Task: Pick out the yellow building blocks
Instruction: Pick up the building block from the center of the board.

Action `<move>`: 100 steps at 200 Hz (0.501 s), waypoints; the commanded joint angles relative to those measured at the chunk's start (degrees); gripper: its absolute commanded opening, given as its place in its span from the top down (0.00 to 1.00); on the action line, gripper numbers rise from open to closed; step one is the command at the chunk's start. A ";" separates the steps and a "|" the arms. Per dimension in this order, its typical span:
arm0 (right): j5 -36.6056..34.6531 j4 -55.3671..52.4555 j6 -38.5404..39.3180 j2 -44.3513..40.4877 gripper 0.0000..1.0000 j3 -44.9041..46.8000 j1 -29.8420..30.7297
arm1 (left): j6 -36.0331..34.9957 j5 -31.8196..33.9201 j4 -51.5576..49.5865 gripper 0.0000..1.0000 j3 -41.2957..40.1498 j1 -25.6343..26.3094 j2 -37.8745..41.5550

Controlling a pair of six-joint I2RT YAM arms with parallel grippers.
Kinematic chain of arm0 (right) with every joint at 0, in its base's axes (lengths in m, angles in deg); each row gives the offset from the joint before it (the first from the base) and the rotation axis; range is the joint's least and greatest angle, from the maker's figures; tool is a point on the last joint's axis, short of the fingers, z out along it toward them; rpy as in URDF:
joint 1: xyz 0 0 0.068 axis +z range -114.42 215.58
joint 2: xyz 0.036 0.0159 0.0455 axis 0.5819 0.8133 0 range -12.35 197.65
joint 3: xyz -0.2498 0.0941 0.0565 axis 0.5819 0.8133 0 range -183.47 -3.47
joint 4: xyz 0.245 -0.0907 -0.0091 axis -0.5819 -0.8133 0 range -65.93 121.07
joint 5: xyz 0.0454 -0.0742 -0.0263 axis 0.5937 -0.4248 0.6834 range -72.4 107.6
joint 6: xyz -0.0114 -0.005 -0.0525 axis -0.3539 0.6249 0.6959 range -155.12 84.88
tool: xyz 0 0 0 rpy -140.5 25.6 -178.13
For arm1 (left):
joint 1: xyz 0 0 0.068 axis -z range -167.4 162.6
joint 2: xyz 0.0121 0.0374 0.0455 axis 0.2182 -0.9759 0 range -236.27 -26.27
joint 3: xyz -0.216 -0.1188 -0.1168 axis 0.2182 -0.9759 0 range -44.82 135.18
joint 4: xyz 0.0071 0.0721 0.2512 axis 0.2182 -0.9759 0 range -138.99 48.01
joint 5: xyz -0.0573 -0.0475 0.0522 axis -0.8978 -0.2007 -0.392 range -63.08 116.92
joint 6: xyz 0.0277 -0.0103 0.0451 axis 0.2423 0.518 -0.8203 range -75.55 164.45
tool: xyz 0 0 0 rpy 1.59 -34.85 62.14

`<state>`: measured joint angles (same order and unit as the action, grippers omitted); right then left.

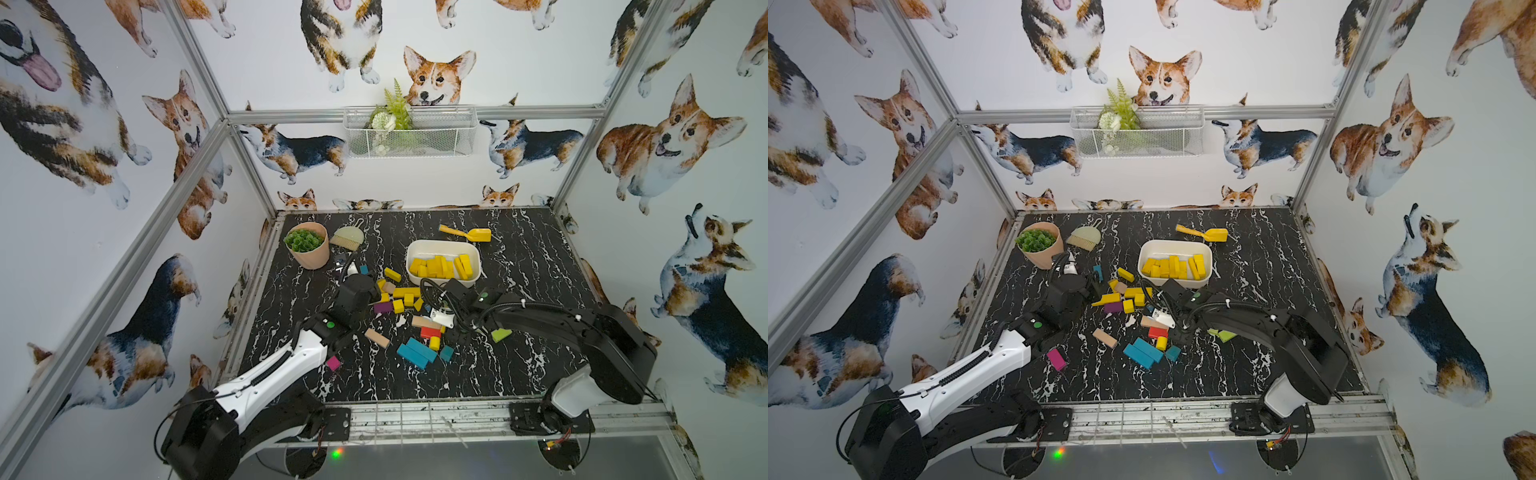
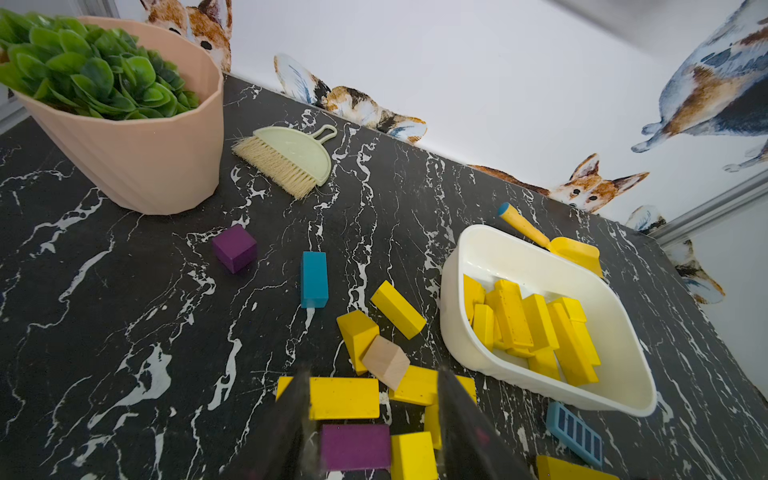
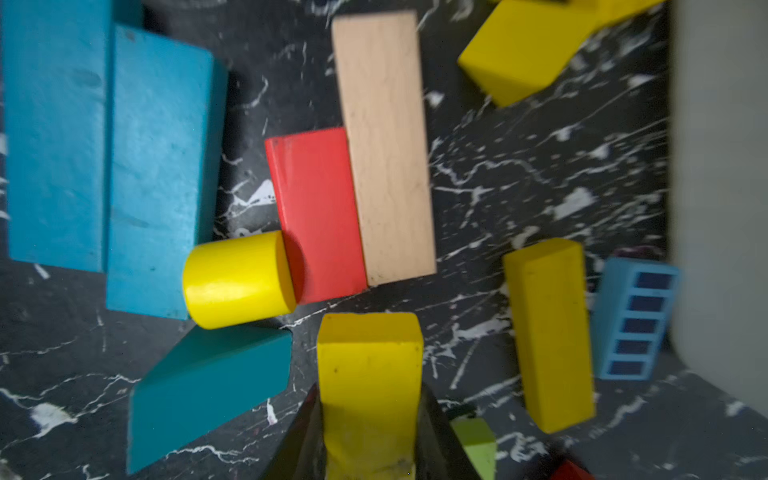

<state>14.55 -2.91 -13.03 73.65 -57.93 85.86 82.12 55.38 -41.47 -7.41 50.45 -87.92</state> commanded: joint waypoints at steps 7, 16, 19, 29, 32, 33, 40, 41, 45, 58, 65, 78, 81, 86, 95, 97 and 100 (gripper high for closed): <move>-2.46 8.48 -5.49 -6.62 0.88 0.40 -2.25 | 0.30 1.33 1.52 0.48 -0.71 -0.24 0.54; -3.89 11.55 -9.65 -7.81 0.88 0.15 -3.64 | 0.31 1.28 1.97 0.48 -0.99 -0.27 0.55; -4.38 12.35 -11.27 -7.93 0.90 -0.14 -4.20 | 0.30 1.24 2.15 0.48 -1.06 -0.28 0.56; -6.22 14.30 -16.72 -7.67 0.98 -1.47 -6.02 | 0.30 1.11 2.18 0.48 -1.03 -0.32 0.48; -6.48 14.61 -18.07 -7.54 0.99 -1.91 -6.51 | 0.30 1.00 2.13 0.48 -1.02 -0.32 0.48; -6.59 14.76 -18.27 -7.39 1.00 -2.11 -6.64 | 0.30 0.99 2.13 0.48 -1.02 -0.32 0.48; -7.57 15.74 -20.55 -6.56 1.00 -3.08 -7.39 | 0.21 0.83 1.91 0.48 -0.86 -0.32 0.56; -7.80 15.89 -20.79 -6.37 1.00 -3.18 -7.44 | 0.21 0.82 1.89 0.48 -0.85 -0.32 0.61; -8.87 16.65 -21.77 -5.77 1.00 -3.70 -7.48 | 0.14 0.80 1.78 0.48 -0.85 -0.33 0.65; -13.16 17.05 -26.96 -3.16 1.00 -6.20 -7.56 | 0.17 0.78 1.32 0.48 -0.91 -0.33 1.06; -14.79 15.77 -29.76 -1.16 1.00 -8.40 -7.97 | -0.03 0.80 1.09 0.48 -0.85 -0.35 1.37; -15.62 11.82 -34.67 3.28 1.00 -13.24 -9.36 | 0.00 0.89 0.46 0.48 -0.93 -0.37 2.01; -15.86 10.91 -35.57 4.34 1.00 -14.42 -9.71 | 0.00 0.89 0.33 0.48 -1.01 -0.40 2.17; -16.29 9.46 -36.79 6.11 1.00 -16.32 -10.19 | 0.00 0.85 0.19 0.48 -1.16 -0.41 2.38; -16.79 7.63 -38.47 9.24 1.00 -19.05 -11.04 | 0.11 0.80 -0.06 0.48 -1.41 -0.42 2.87; -16.74 7.48 -38.79 9.84 1.00 -19.42 -11.23 | 0.16 0.69 -0.14 0.48 -1.43 -0.41 2.96; -16.62 7.36 -39.37 10.68 1.00 -20.16 -11.47 | 0.25 0.68 -0.22 0.48 -1.62 -0.47 3.09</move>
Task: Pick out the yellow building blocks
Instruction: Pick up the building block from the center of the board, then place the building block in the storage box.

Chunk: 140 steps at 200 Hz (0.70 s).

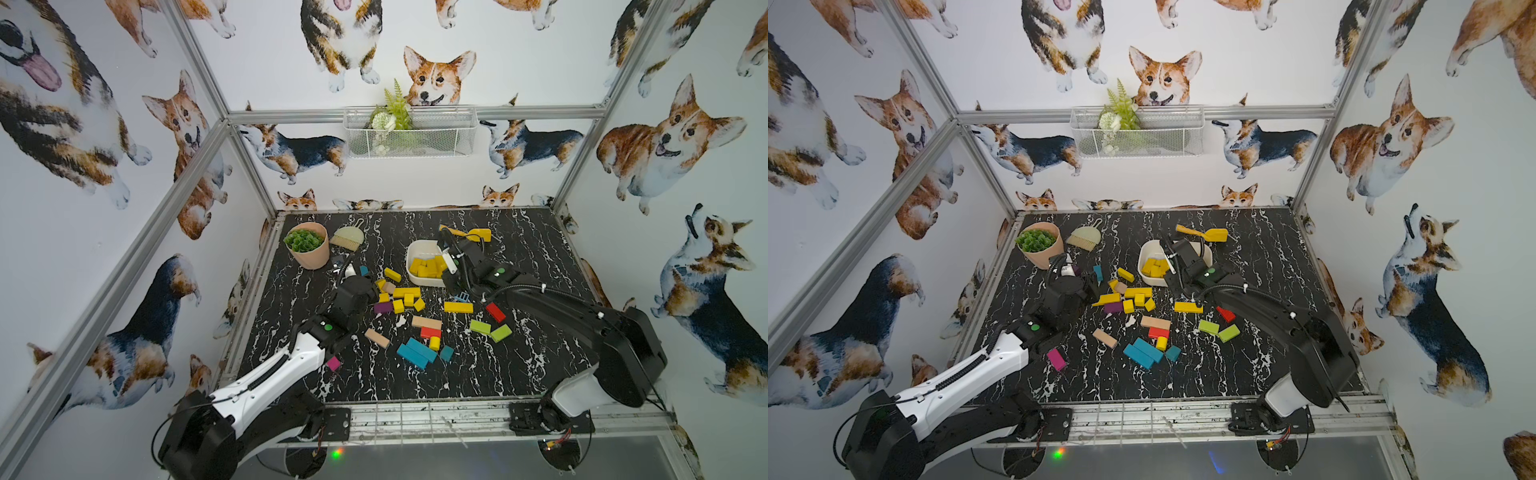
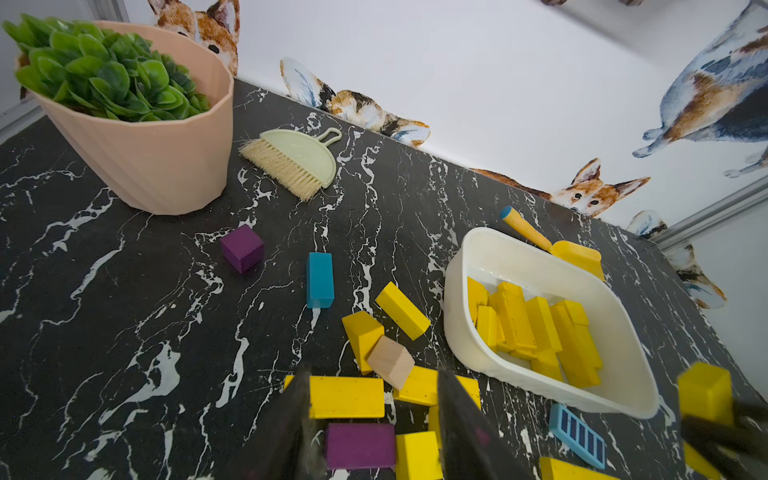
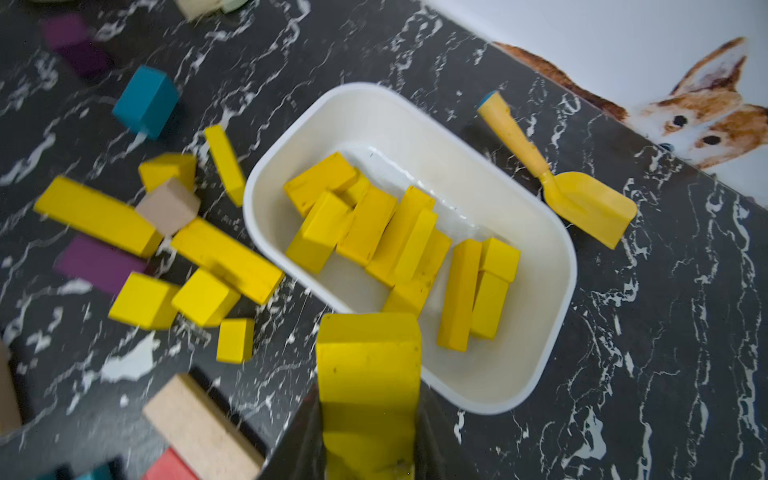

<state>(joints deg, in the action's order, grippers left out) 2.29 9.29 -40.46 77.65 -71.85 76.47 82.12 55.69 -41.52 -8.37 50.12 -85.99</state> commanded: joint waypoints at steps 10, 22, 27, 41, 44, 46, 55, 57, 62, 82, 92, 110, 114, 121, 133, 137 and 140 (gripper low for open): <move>-3.64 -4.82 -13.46 9.22 1.00 -7.66 -3.12 | 0.53 0.19 -0.45 0.48 -0.90 -0.19 1.49; -2.72 -4.16 -15.05 11.67 1.00 -8.75 -4.41 | 0.73 0.03 -0.70 0.48 -1.11 -0.18 1.84; -2.48 -4.15 -15.77 12.67 1.00 -9.37 -4.83 | 0.83 -0.17 -0.88 0.48 -1.13 -0.18 1.96; -2.65 -4.45 -17.78 14.94 1.00 -10.64 -5.86 | 1.07 -0.55 -1.31 0.48 -1.18 -0.17 2.14; -2.74 -4.56 -18.21 15.35 0.99 -10.79 -6.15 | 1.09 -0.63 -1.43 0.48 -1.20 -0.19 2.20; -2.91 -4.62 -18.47 15.57 0.99 -11.00 -6.27 | 1.09 -0.75 -1.50 0.48 -1.20 -0.17 2.23; -3.44 -4.82 -19.50 16.54 0.97 -11.39 -6.98 | 1.18 -1.04 -1.55 0.48 -1.18 -0.21 2.24; -3.44 -4.76 -19.72 16.66 0.97 -11.35 -7.14 | 1.18 -1.05 -1.57 0.48 -1.20 -0.24 2.20; -3.34 -4.76 -20.29 17.12 0.96 -11.43 -7.46 | 1.24 -1.22 -1.60 0.48 -1.25 -0.18 2.22; -1.22 -4.39 -20.93 19.14 0.92 -11.98 -8.35 | 1.27 -1.68 -1.57 0.48 -1.29 -0.17 1.77; -0.67 -4.63 -20.68 20.32 0.89 -12.45 -8.42 | 1.27 -1.95 -1.61 0.48 -1.14 -0.18 1.27; -0.51 -4.81 -20.43 21.97 0.86 -12.84 -8.49 | 1.23 -2.56 -1.95 0.48 -0.59 -0.16 0.59; -0.53 -4.72 -20.46 22.20 0.86 -12.83 -8.57 | 1.25 -2.72 -2.06 0.48 -0.46 -0.18 0.43; -0.33 -4.46 -20.41 22.49 0.84 -12.77 -8.76 | 1.20 -2.96 -2.23 0.48 -0.24 -0.18 0.18; 0.21 -3.98 -20.53 22.94 0.82 -12.57 -9.04 | 1.27 -3.20 -2.39 0.48 -0.03 -0.21 -0.17; 0.44 -3.89 -20.50 23.11 0.81 -12.58 -9.15 | 1.27 -3.36 -2.40 0.48 0.10 -0.18 -0.26; 0.57 -3.81 -20.50 23.15 0.80 -12.61 -9.20 | 1.24 -3.37 -2.47 0.48 0.07 -0.22 -0.37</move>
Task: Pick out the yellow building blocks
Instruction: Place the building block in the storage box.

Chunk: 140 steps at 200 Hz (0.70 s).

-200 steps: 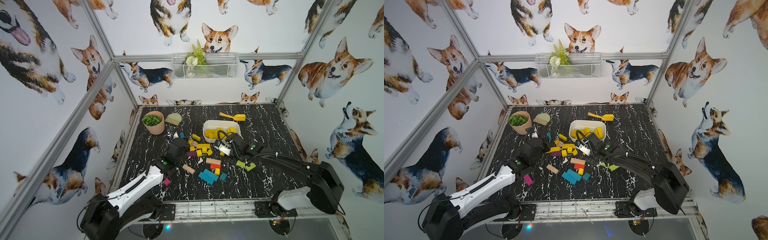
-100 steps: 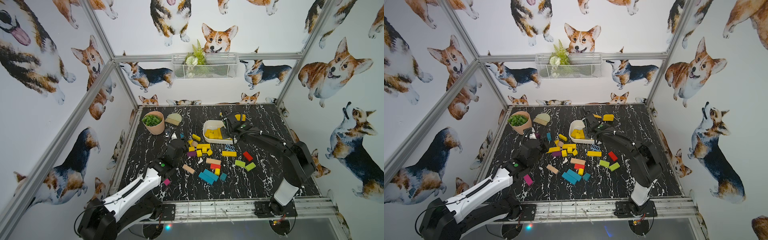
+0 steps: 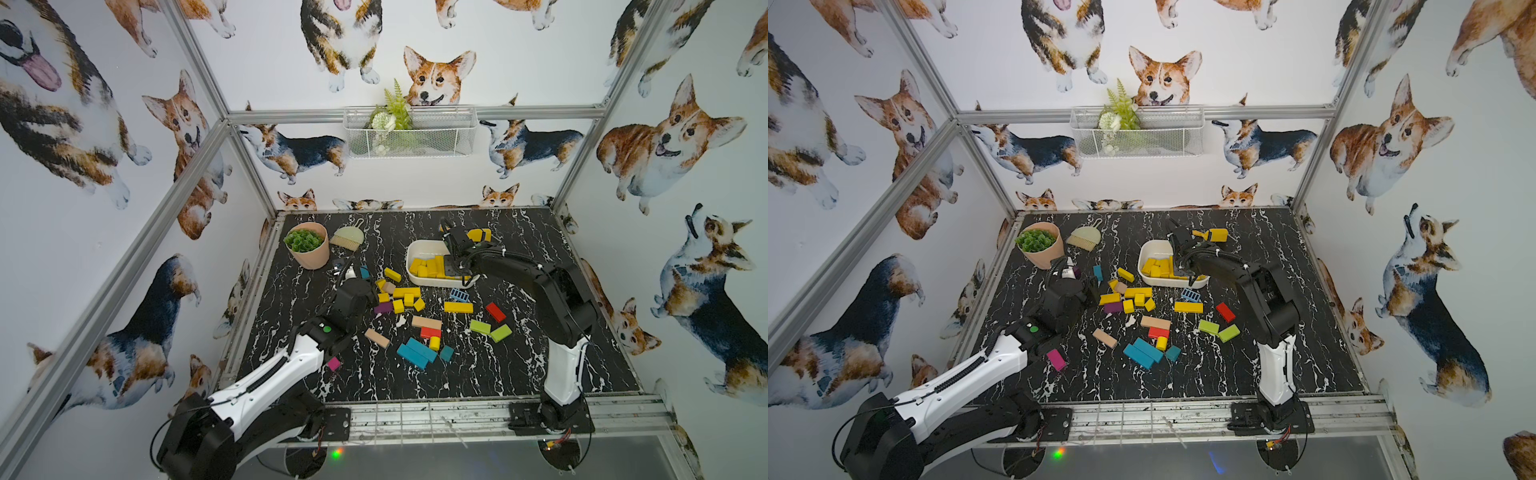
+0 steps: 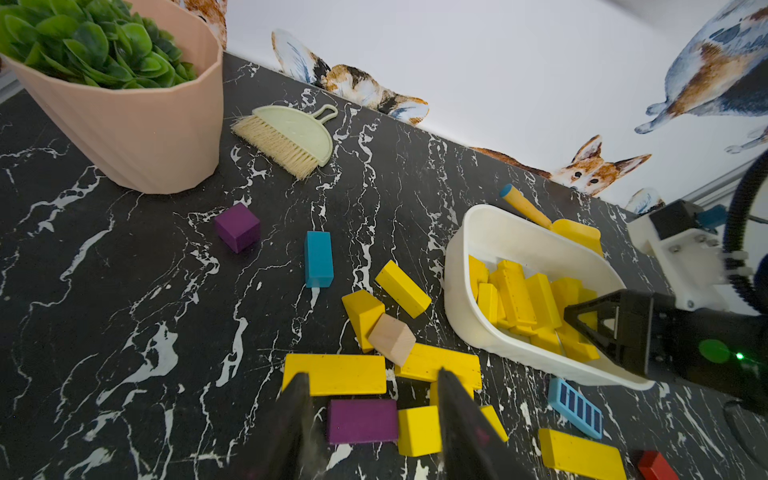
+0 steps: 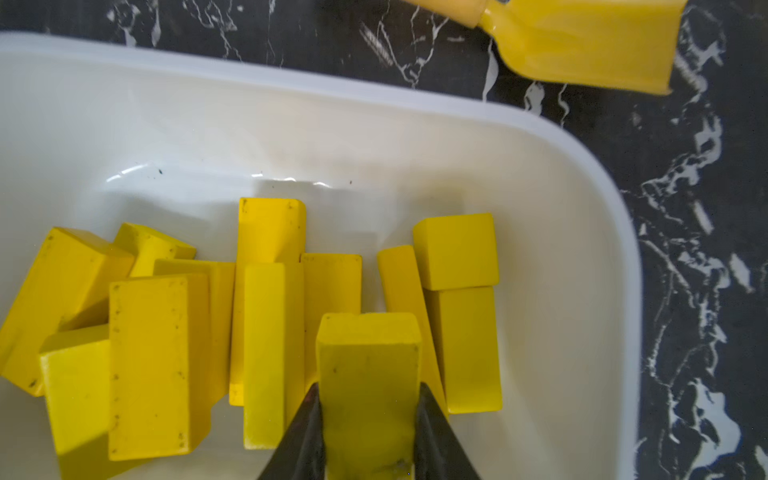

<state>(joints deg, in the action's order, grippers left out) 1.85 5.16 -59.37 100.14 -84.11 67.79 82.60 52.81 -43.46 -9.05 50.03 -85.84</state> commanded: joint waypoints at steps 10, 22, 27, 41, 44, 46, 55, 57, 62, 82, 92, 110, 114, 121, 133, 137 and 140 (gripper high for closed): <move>1.59 0.42 -1.54 0.80 0.76 -0.46 -0.71 | 0.71 -0.68 -0.64 0.48 0.96 -0.08 -0.70; 1.90 0.42 -1.49 0.50 0.71 -0.51 -0.79 | 0.70 -0.85 -0.80 0.48 1.15 -0.10 -1.06; 1.96 0.42 -1.42 0.38 0.69 -0.55 -0.74 | 0.71 -1.02 -0.95 0.48 1.30 -0.08 -1.20; 2.30 0.42 -1.25 -0.14 0.62 -0.53 -0.83 | 0.78 -1.28 -0.99 0.48 1.66 -0.08 -1.85; 2.38 0.42 -1.24 -0.17 0.61 -0.50 -0.91 | 0.78 -1.43 -1.03 0.48 1.73 -0.10 -2.03; 2.39 0.36 -1.19 -0.34 0.60 -0.49 -0.91 | 0.78 -1.49 -1.00 0.48 1.77 -0.08 -2.10; 2.47 0.21 -0.93 -0.75 0.59 -0.55 -0.90 | 0.78 -1.76 -0.99 0.48 2.17 -0.08 -2.58; 2.54 0.13 -0.85 -0.90 0.58 -0.56 -0.89 | 0.78 -1.82 -0.99 0.48 2.26 -0.12 -2.68; 2.72 -0.07 -0.68 -1.32 0.57 -0.57 -0.91 | 0.78 -1.89 -1.11 0.48 2.51 -0.12 -2.94; 3.04 -0.55 -0.24 -4.29 0.57 0.04 -0.91 | 0.78 -2.41 -1.35 0.48 3.28 -0.10 -3.91; 3.18 -0.46 0.12 -6.69 0.57 0.85 -0.85 | 0.87 -2.42 -1.26 0.48 3.47 -0.13 -4.40; 3.72 -0.34 1.56 -11.66 0.56 3.12 -0.84 | 0.97 -2.50 -1.24 0.48 4.02 -0.10 -5.31; 4.00 -0.21 2.00 -13.00 0.56 3.91 -0.76 | 0.96 -2.57 -1.29 0.48 4.19 -0.08 -5.52; 4.29 0.12 2.87 -15.26 0.56 5.54 -0.57 | 0.96 -2.58 -1.28 0.48 4.43 -0.15 -5.79; 5.48 0.57 4.77 -18.98 0.56 8.57 -0.01 | 0.91 -2.70 -1.03 0.48 4.76 -0.12 -6.32; 5.70 0.67 5.37 -20.34 0.56 9.59 0.25 | 0.87 -2.76 -0.92 0.48 4.80 -0.08 -6.56; 5.88 0.69 5.75 -21.23 0.56 10.38 0.42 | 0.87 -2.84 -0.82 0.48 4.83 -0.08 -6.65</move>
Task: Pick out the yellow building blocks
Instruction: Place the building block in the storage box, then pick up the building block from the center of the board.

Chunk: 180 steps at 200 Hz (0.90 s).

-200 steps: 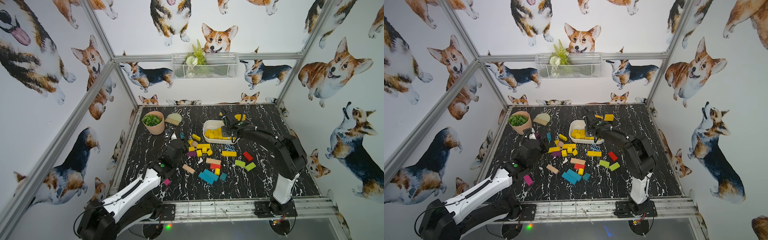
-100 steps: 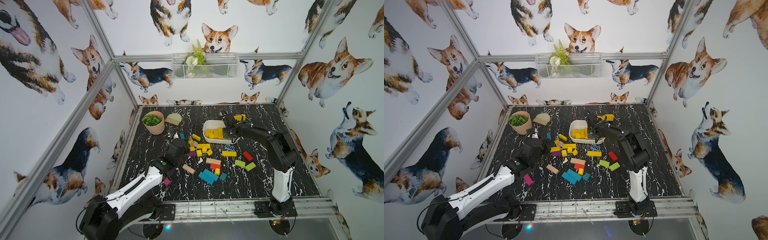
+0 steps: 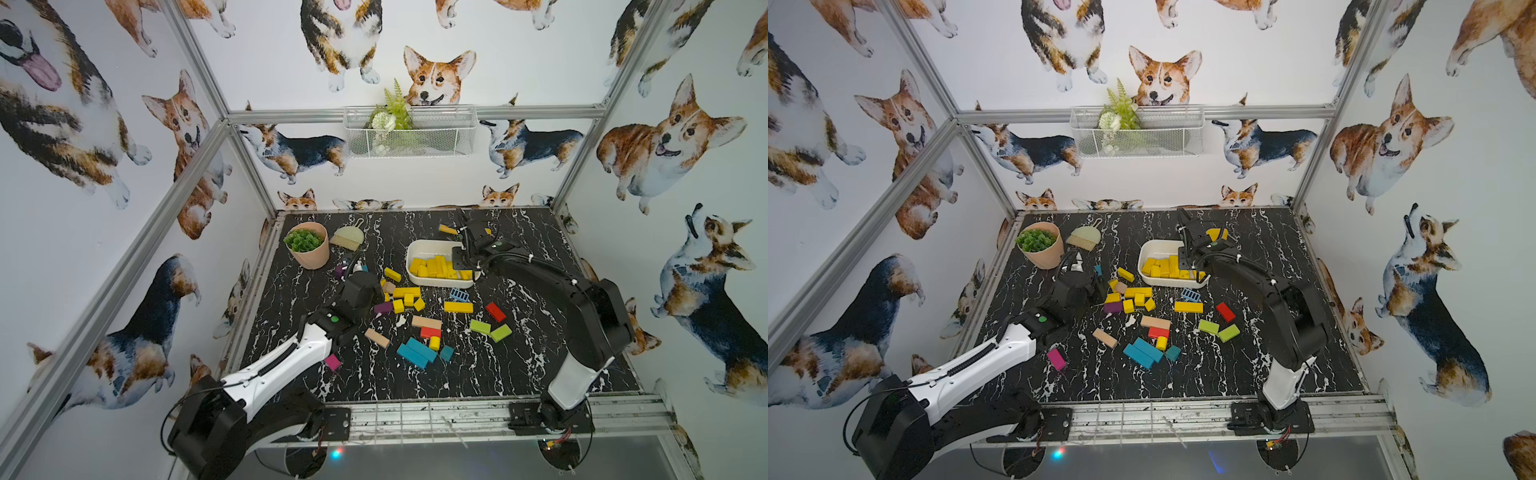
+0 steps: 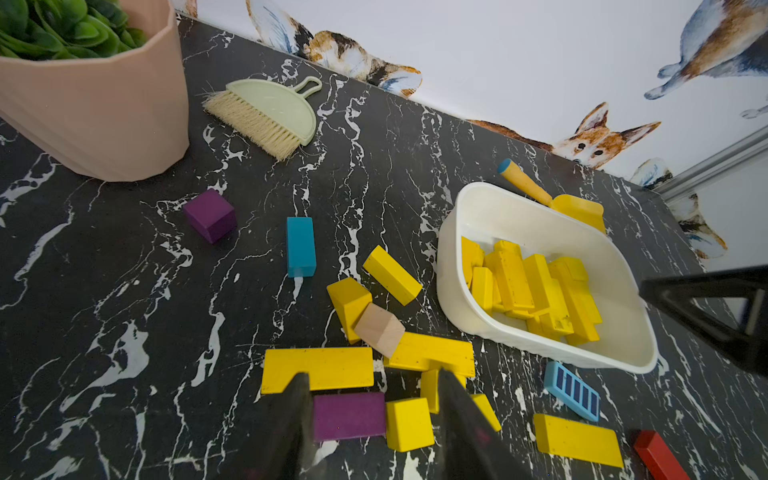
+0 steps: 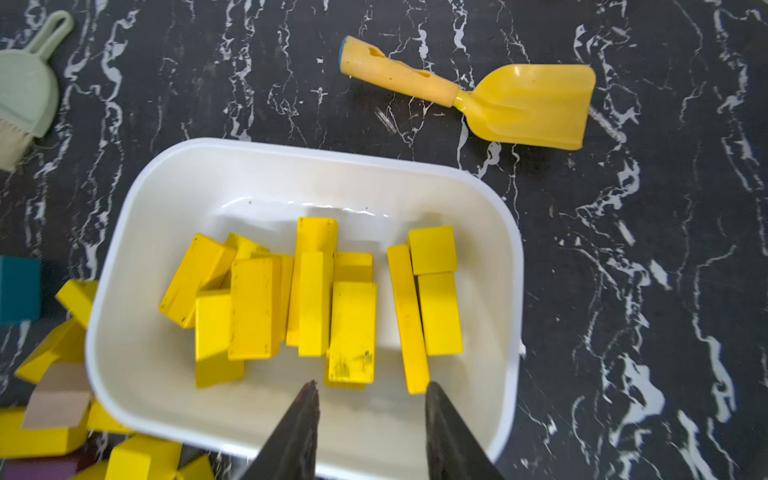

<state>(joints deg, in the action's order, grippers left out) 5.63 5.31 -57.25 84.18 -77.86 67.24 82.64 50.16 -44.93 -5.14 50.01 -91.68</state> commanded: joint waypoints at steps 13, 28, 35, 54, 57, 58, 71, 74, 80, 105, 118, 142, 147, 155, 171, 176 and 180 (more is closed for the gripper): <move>4.38 0.09 5.13 -8.66 0.57 7.10 1.61 | 0.83 -0.66 1.00 0.48 1.18 -0.08 -1.49; 6.88 -2.72 4.81 -11.63 0.57 9.29 2.63 | 0.96 -1.24 0.79 0.48 1.59 -0.05 -2.17; 7.34 -4.67 4.23 -12.51 0.57 9.77 3.51 | 1.07 -1.27 0.52 0.48 1.71 -0.08 -2.40; 7.30 -8.46 0.28 -14.82 0.57 12.08 8.27 | 1.68 -1.05 0.83 0.48 1.34 -0.06 -2.69; 7.46 -8.65 -0.81 -15.11 0.57 12.58 9.11 | 1.70 -1.05 1.02 0.48 1.32 -0.08 -2.71; 7.52 -8.67 -1.11 -15.22 0.57 12.72 9.38 | 1.75 -1.03 1.01 0.48 1.30 -0.11 -2.75; 8.41 -8.57 -5.37 -16.20 0.57 14.93 13.24 | 2.09 -0.85 1.18 0.48 1.34 -0.10 -3.14; 8.45 -8.51 -6.17 -16.30 0.57 15.33 14.10 | 2.06 -0.86 1.18 0.48 1.35 -0.06 -3.21; 8.19 -8.52 -7.48 -16.33 0.57 15.93 16.18 | 2.15 -0.89 1.10 0.48 1.52 -0.05 -3.38; 5.99 -8.41 -6.52 -14.68 0.53 16.65 22.94 | 2.36 -0.88 1.01 0.48 1.80 -0.15 -3.75; 6.32 -7.84 -1.55 -13.41 0.52 17.07 24.64 | 2.33 -0.90 1.01 0.48 1.75 -0.09 -3.76; 9.96 -7.38 11.35 -11.45 0.49 17.21 26.03 | 2.32 -0.66 0.44 0.48 1.89 -0.09 -3.35; 10.95 -7.47 13.78 -11.10 0.49 17.09 25.98 | 2.32 -0.43 0.32 0.48 1.75 -0.06 -3.20; 11.94 -7.83 17.33 -10.39 0.48 17.03 26.08 | 2.39 -0.14 0.10 0.48 1.63 -0.12 -2.91; 13.40 -8.68 23.35 -9.08 0.47 16.52 26.17 | 2.50 0.52 -0.27 0.48 1.21 -0.13 -2.05; 13.37 -8.78 24.68 -8.72 0.47 16.33 26.17 | 2.58 0.75 -0.31 0.48 1.07 -0.13 -1.80; 13.50 -8.78 25.63 -8.42 0.47 16.26 26.17 | 2.59 0.96 -0.38 0.48 0.93 -0.14 -1.54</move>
<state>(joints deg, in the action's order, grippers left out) 16.32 -2.32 -43.87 74.48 -60.81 93.34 84.15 49.05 -44.95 -3.82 50.01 -94.37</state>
